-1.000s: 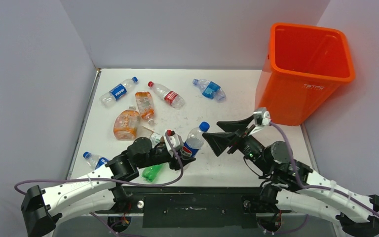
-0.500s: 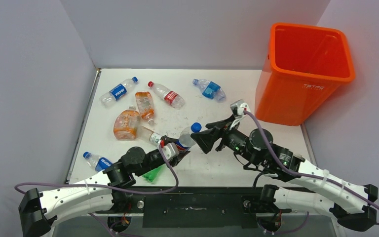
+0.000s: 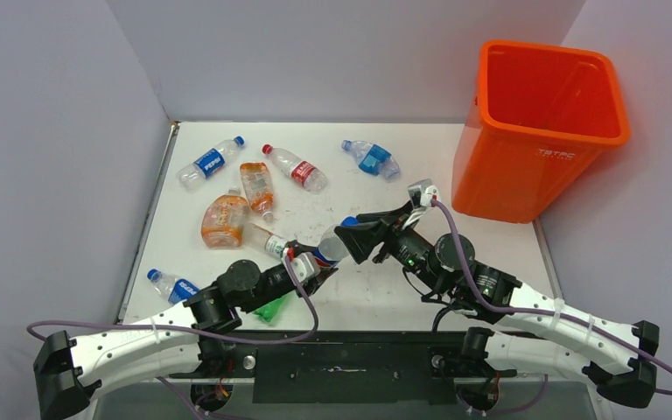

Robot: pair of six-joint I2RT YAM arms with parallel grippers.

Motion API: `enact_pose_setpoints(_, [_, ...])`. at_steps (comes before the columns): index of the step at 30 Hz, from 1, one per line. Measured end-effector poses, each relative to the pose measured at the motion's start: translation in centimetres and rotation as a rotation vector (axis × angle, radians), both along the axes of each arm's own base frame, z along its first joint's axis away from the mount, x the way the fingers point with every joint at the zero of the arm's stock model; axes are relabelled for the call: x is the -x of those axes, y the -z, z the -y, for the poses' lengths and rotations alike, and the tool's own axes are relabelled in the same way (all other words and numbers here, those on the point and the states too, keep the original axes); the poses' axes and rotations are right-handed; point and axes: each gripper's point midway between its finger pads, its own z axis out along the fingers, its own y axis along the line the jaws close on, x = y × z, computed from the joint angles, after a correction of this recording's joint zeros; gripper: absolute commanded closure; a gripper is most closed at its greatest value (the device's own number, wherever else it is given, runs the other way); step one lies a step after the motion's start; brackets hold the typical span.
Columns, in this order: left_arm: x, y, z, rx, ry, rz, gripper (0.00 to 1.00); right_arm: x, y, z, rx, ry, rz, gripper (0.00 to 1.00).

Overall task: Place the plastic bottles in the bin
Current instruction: Pick up the plastic bottle from the corner of the board.

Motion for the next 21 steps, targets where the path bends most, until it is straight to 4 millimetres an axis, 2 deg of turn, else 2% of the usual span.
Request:
enact_pose_setpoints(5, [-0.1,0.2,0.1,-0.011,-0.006,-0.011,0.98,-0.2,-0.4,-0.7,-0.030,-0.001,0.005,0.67])
enact_pose_setpoints(8, [-0.1,0.5,0.0,-0.017,-0.012,-0.024,0.97,-0.4,-0.2,-1.0,-0.030,-0.002,0.009,0.89])
enact_pose_setpoints(9, [-0.1,0.6,0.0,-0.018,-0.012,-0.030,0.88,-0.4,-0.1,-1.0,-0.027,-0.002,0.011,0.94])
enact_pose_setpoints(10, [-0.1,0.7,0.0,-0.021,-0.014,-0.031,0.74,-0.4,0.1,-1.0,-0.026,-0.003,0.010,0.95])
enact_pose_setpoints(12, [-0.1,0.8,-0.1,-0.026,-0.015,-0.036,0.30,-0.4,0.1,-1.0,-0.027,-0.003,0.010,0.95])
enact_pose_setpoints(13, [-0.1,0.8,-0.1,-0.025,-0.016,-0.037,0.01,-0.4,0.1,-1.0,-0.028,-0.004,0.010,0.95])
enact_pose_setpoints(14, [-0.1,0.8,-0.1,-0.025,-0.017,-0.035,0.03,-0.3,0.1,-1.0,-0.028,-0.006,0.011,0.95])
enact_pose_setpoints(19, [0.4,-0.3,-0.2,0.013,-0.010,-0.028,0.04,-0.4,0.5,-0.6,0.034,0.002,0.016,0.95])
enact_pose_setpoints(21, [0.4,-1.2,-0.5,0.043,-0.019,-0.021,0.04,-0.7,-0.5,0.0,0.080,0.025,0.033,0.95])
